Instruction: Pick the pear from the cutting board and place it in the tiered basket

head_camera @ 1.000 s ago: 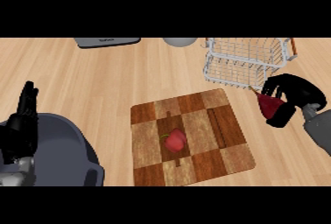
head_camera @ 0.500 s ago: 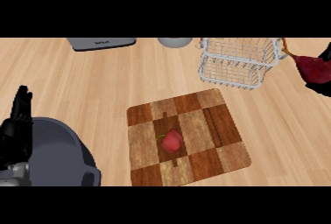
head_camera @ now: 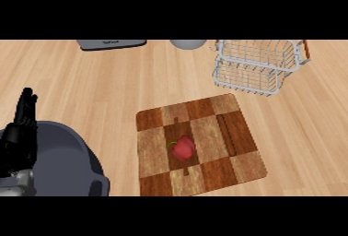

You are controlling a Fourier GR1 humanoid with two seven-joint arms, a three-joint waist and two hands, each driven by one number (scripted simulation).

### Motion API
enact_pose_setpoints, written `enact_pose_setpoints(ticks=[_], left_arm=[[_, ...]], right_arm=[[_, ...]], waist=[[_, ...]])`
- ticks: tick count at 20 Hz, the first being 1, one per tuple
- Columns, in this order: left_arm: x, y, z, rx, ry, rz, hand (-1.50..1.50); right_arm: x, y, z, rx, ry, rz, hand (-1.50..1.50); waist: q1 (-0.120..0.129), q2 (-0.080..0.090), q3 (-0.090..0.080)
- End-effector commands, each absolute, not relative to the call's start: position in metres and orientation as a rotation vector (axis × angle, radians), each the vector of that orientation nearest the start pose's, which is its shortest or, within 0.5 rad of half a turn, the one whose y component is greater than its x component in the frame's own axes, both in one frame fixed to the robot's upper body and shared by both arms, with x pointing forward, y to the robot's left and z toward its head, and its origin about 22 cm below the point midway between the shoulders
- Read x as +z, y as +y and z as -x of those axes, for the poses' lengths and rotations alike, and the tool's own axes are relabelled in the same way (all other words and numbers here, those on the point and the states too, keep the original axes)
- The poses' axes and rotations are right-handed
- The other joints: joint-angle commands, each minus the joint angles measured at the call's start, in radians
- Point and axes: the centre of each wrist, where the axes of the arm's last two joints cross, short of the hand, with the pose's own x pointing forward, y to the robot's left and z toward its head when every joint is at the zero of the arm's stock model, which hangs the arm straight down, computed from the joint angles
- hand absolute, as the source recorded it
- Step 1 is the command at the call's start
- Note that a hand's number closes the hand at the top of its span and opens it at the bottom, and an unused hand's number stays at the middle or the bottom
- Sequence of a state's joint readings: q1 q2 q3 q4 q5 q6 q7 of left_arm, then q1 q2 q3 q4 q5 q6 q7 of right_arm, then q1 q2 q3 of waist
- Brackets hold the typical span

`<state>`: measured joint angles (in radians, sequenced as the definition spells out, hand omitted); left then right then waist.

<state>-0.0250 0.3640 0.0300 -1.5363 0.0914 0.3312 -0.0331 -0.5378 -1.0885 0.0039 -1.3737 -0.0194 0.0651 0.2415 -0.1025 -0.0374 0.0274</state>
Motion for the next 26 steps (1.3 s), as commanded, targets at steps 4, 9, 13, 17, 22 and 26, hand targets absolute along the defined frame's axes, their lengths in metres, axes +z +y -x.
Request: enact_pose_setpoints(ticks=[4, 9, 13, 17, 22, 26], left_arm=[[-0.037, 0.278, -0.220, 0.044, -1.331, -0.300, 0.00], [-0.041, 0.267, -0.221, 0.007, -1.321, -0.262, 0.00], [-0.033, 0.258, -0.230, -0.008, -1.349, -0.258, 0.00], [-0.039, 0.262, -0.228, -0.033, -1.348, -0.254, 0.00], [-0.032, 0.250, -0.243, -0.050, -1.358, -0.245, 0.00], [-0.029, 0.247, -0.244, -0.072, -1.374, -0.216, 0.00]], right_arm=[[0.320, -0.404, -0.297, 0.553, -1.557, 1.015, 1.50], [0.325, -0.404, -0.300, 0.486, -1.503, 1.038, 1.50], [0.315, -0.396, -0.309, 0.502, -1.479, 1.025, 1.50], [0.306, -0.381, -0.318, 0.538, -1.487, 1.001, 1.50], [0.290, -0.377, -0.330, 0.594, -1.454, 0.998, 1.50], [0.274, -0.369, -0.343, 0.584, -1.398, 1.039, 1.50]], waist=[[0.039, 0.035, -0.031], [0.088, 0.049, -0.032], [0.120, 0.053, -0.030], [0.141, 0.057, -0.032], [0.144, 0.064, -0.030], [0.165, 0.067, -0.030]])
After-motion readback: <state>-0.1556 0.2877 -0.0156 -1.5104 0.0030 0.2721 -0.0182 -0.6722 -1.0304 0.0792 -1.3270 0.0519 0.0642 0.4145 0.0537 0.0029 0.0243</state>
